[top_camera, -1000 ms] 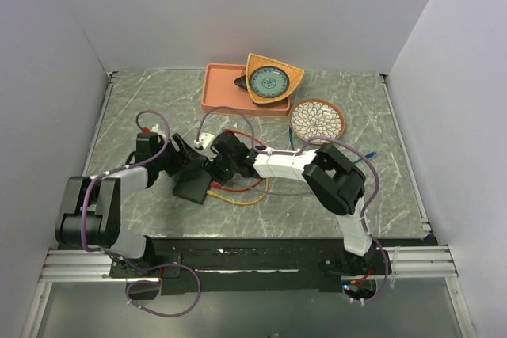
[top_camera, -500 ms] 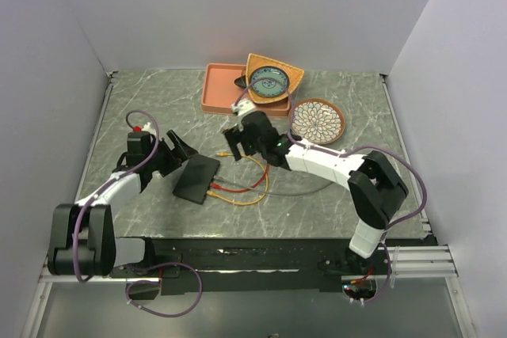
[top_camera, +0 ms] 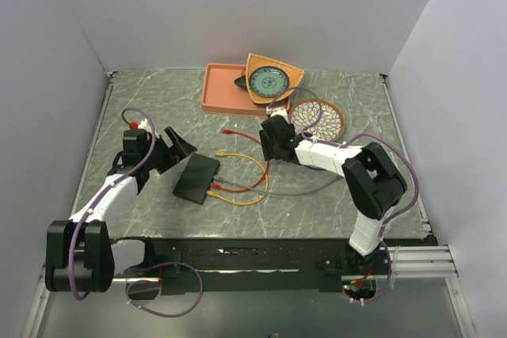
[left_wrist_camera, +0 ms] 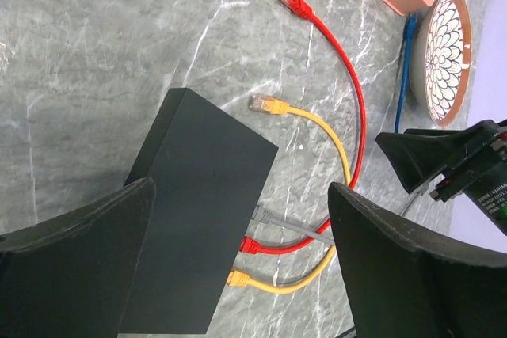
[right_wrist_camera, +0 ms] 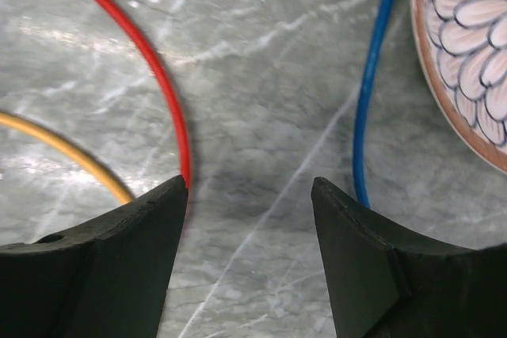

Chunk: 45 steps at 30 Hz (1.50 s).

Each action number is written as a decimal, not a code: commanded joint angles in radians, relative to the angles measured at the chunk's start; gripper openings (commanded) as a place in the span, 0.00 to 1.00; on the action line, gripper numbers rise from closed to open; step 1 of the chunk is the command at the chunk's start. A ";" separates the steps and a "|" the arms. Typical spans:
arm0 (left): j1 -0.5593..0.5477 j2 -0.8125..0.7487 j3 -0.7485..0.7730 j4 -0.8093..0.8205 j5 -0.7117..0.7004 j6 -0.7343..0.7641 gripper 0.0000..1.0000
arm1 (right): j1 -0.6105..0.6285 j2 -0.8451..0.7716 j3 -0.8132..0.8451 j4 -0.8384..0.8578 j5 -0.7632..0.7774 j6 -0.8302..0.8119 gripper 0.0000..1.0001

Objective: Insert the plug into the switch port

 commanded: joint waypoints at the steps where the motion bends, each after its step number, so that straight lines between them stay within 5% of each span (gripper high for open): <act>1: 0.003 -0.010 0.026 0.012 0.017 0.010 0.96 | -0.026 0.029 0.002 -0.009 0.065 0.056 0.70; 22: 0.002 0.034 -0.017 0.094 0.095 -0.003 0.93 | -0.110 0.124 0.060 -0.036 0.077 0.087 0.69; 24: 0.003 0.031 -0.019 0.093 0.097 -0.001 0.93 | -0.116 0.139 0.071 -0.048 0.051 0.079 0.47; 28: 0.003 0.022 -0.017 0.088 0.098 0.002 0.92 | -0.122 0.159 0.086 -0.070 0.004 0.068 0.33; 32: 0.003 0.002 -0.023 0.097 0.105 -0.001 0.91 | -0.125 0.155 0.067 -0.050 -0.056 0.047 0.00; 39: 0.003 0.011 -0.034 0.111 0.112 0.002 0.91 | -0.104 -0.022 -0.031 0.019 -0.124 -0.040 0.00; 45: 0.003 0.034 -0.045 0.140 0.134 -0.010 0.90 | 0.036 -0.215 -0.146 0.091 -0.225 -0.231 0.00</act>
